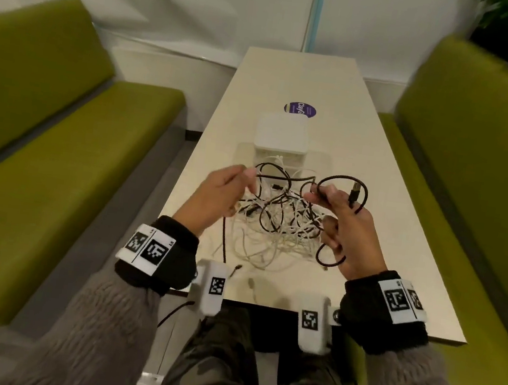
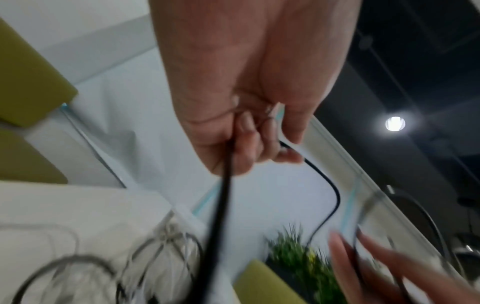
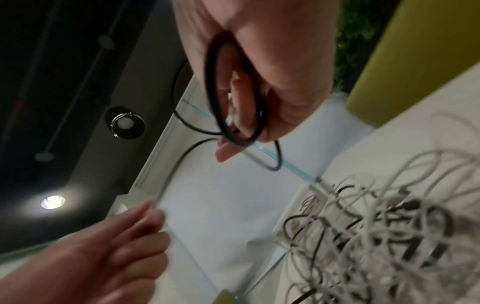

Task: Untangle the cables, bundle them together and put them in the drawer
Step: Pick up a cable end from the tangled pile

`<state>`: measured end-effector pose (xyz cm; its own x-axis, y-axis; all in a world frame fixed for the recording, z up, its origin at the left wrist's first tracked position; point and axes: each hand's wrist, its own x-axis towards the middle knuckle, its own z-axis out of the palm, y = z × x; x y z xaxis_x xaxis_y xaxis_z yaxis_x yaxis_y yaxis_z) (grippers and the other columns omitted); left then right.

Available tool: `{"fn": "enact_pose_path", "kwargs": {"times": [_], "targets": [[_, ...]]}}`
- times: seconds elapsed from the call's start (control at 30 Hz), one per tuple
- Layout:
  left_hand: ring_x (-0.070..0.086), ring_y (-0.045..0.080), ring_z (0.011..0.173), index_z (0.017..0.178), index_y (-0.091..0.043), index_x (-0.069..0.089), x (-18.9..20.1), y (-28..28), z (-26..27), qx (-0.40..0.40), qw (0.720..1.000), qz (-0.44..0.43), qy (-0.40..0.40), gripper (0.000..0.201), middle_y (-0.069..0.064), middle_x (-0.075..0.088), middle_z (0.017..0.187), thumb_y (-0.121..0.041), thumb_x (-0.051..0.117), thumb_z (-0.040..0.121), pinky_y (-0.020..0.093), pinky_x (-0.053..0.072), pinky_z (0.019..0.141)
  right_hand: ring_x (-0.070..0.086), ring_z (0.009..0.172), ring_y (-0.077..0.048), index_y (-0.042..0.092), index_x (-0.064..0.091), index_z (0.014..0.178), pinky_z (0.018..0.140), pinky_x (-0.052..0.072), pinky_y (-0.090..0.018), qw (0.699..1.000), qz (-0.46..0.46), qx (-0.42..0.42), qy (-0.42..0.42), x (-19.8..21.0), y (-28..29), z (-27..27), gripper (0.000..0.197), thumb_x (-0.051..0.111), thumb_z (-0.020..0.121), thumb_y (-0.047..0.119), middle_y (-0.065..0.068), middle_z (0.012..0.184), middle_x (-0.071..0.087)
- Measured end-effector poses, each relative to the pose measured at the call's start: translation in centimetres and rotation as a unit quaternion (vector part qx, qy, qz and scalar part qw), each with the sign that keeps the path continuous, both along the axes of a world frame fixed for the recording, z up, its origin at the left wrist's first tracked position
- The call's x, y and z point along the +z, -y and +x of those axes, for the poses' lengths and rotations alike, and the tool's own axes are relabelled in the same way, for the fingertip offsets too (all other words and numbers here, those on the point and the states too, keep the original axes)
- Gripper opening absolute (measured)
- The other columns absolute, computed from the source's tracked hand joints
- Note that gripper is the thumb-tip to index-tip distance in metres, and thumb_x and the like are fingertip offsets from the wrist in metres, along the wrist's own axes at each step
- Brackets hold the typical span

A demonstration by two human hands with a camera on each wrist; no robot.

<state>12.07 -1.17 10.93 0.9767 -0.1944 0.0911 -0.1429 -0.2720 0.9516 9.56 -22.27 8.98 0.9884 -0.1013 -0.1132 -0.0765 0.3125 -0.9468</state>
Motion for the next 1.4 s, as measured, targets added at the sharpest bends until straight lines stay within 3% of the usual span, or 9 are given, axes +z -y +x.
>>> {"fn": "enact_pose_path", "kwargs": {"times": [0.2,0.33,0.53,0.67,0.77,0.83,1.07,1.2,1.4], "targets": [[0.029,0.0,0.048,0.062,-0.006,0.047,2.7,-6.9,-0.5,0.204,0.962,0.03,0.18,0.03,-0.008,0.033,0.052,-0.013,0.053,0.091,0.014,0.026,0.048,0.038,0.046,-0.002,0.019,0.052,0.079,0.035,0.015,-0.014,0.99,0.137,-0.016,-0.017,-1.8,2.1,-2.3,0.014,0.065,0.075,0.017,0.002,0.084,0.064],[0.02,0.004,0.046,0.064,0.011,0.042,1.9,-11.6,-0.1,0.309,0.93,0.053,0.19,0.034,-0.007,0.026,0.048,-0.016,0.052,0.084,0.023,0.018,0.048,0.043,0.049,-0.002,0.02,0.043,0.089,0.031,0.021,-0.014,0.992,0.086,-0.062,-0.07,-3.3,2.6,-3.0,0.026,0.067,0.082,0.014,0.004,0.077,0.06],[0.023,0.007,0.044,0.059,-0.008,0.046,1.3,-14.4,0.0,0.383,0.904,0.09,0.167,0.028,-0.003,0.032,0.047,-0.023,0.051,0.081,0.03,0.019,0.051,0.037,0.044,-0.001,0.027,0.029,0.073,0.031,0.021,-0.013,0.995,0.073,-0.051,-0.039,-3.4,2.5,-3.1,0.043,0.055,0.088,-0.004,0.003,0.071,0.041],[0.041,0.028,0.063,0.075,0.005,0.055,0.0,-16.8,1.3,0.444,0.861,0.189,0.162,0.036,0.02,0.045,0.063,-0.029,0.047,0.086,0.034,0.03,0.059,0.043,0.06,-0.012,0.02,0.035,0.069,0.048,0.034,-0.021,0.984,0.157,-0.076,-0.031,-3.5,2.5,-2.8,0.027,0.035,0.088,0.001,0.003,0.072,0.048],[0.047,0.041,0.108,0.104,-0.005,0.061,-1.8,-19.0,1.9,0.472,0.823,0.313,0.019,0.03,0.027,0.059,0.104,-0.029,0.048,0.092,0.046,0.036,0.088,0.052,0.07,-0.018,0.019,0.039,0.066,0.069,0.043,-0.033,0.974,0.202,-0.101,-0.031,-3.9,2.9,-2.9,0.025,0.035,0.09,0.015,-0.001,0.071,0.052],[0.033,0.043,0.126,0.124,-0.009,0.052,-2.1,-17.8,1.4,0.443,0.826,0.342,-0.063,0.036,0.028,0.046,0.129,-0.026,0.052,0.093,0.05,0.026,0.102,0.052,0.071,-0.018,0.019,0.038,0.066,0.069,0.042,-0.033,0.975,0.191,-0.107,-0.04,-4.2,2.5,-3.0,0.026,0.035,0.091,0.016,-0.001,0.069,0.053],[0.043,0.014,0.125,0.129,-0.017,0.052,-3.3,-1.6,-3.2,0.005,0.968,0.207,0.142,0.048,0.001,0.054,0.131,-0.045,0.053,0.089,0.018,0.027,0.105,0.049,0.064,-0.015,0.019,0.038,0.065,0.065,0.044,-0.029,0.97,0.224,-0.08,-0.058,-5.2,-1.7,-3.2,0.034,0.034,0.098,0.018,0.0,0.067,0.051],[0.054,0.006,0.11,0.138,-0.027,0.036,-5.7,6.0,-5.9,-0.202,0.941,0.267,0.057,0.05,-0.007,0.061,0.119,-0.047,0.046,0.093,0.029,0.029,0.102,0.046,0.058,-0.013,0.018,0.04,0.068,0.064,0.045,-0.027,0.963,0.243,-0.097,-0.059,-5.3,-2.1,-3.5,0.035,0.035,0.102,0.025,0.001,0.066,0.048],[0.046,0.004,0.062,0.081,-0.016,0.058,-8.4,3.5,-4.7,-0.192,0.948,0.252,-0.02,0.032,-0.005,0.051,0.068,-0.036,0.039,0.099,0.019,0.035,0.064,0.03,0.047,-0.013,0.019,0.036,0.067,0.048,0.031,-0.023,0.935,0.313,-0.159,-0.053,-5.6,1.5,-3.9,0.031,0.033,0.098,0.022,0.003,0.057,0.037]]}}
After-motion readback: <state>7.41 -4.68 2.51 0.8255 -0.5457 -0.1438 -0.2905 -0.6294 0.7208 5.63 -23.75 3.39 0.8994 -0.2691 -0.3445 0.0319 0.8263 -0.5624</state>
